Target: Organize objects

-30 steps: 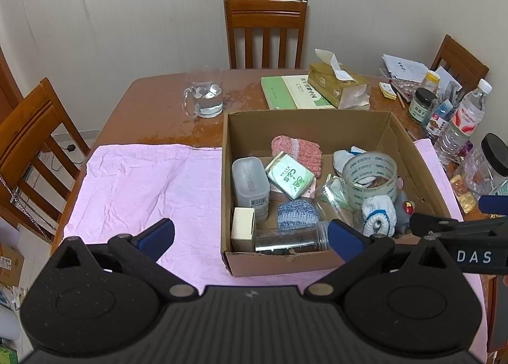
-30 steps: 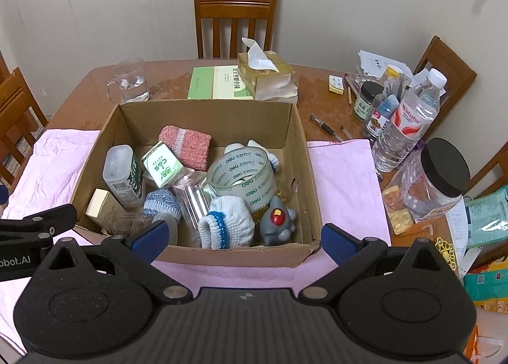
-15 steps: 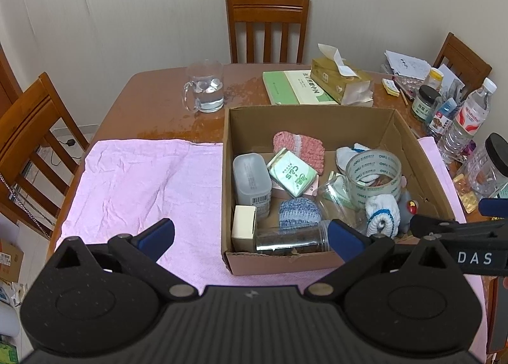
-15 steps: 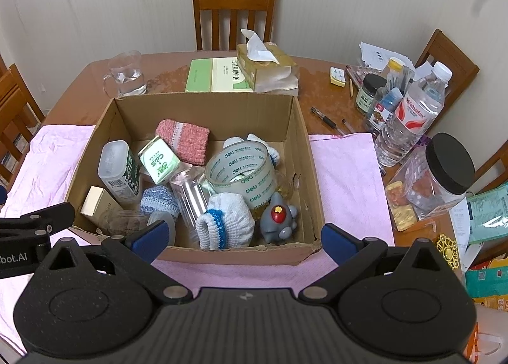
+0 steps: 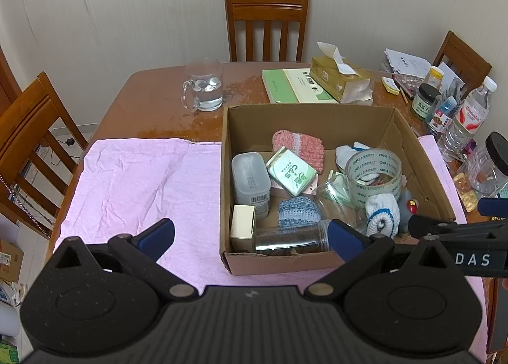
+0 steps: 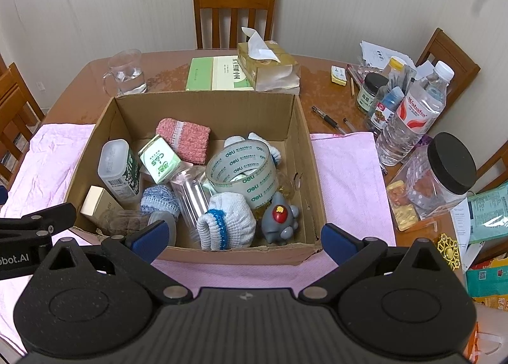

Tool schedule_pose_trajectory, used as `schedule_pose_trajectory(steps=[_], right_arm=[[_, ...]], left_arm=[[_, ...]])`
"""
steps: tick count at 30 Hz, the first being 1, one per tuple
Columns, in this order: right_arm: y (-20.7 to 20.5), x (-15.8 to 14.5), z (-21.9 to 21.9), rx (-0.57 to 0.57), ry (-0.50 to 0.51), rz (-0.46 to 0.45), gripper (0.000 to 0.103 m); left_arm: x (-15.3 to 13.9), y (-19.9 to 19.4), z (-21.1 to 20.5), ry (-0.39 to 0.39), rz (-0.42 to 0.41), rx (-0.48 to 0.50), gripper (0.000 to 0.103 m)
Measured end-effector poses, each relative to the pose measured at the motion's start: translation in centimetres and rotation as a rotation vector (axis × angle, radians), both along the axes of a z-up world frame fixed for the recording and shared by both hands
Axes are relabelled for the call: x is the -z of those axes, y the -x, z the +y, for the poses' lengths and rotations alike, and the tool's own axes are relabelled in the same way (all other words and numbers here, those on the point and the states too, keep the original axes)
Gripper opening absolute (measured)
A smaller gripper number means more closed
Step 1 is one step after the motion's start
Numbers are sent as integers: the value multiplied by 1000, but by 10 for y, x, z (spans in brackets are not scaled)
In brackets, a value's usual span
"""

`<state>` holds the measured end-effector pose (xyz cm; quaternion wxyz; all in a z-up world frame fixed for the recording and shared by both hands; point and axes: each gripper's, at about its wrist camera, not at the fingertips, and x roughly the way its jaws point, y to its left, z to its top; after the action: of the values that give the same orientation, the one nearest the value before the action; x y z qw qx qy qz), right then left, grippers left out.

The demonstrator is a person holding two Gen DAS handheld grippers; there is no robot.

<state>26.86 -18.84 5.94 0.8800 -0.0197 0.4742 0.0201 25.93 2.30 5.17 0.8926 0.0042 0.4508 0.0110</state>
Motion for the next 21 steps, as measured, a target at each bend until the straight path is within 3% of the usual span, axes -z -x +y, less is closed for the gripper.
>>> schedule_pose_trajectory(steps=[21], right_arm=[[1, 2, -3, 2, -1, 3, 103]], left_arm=[[1, 0, -4, 4, 2, 3, 102]])
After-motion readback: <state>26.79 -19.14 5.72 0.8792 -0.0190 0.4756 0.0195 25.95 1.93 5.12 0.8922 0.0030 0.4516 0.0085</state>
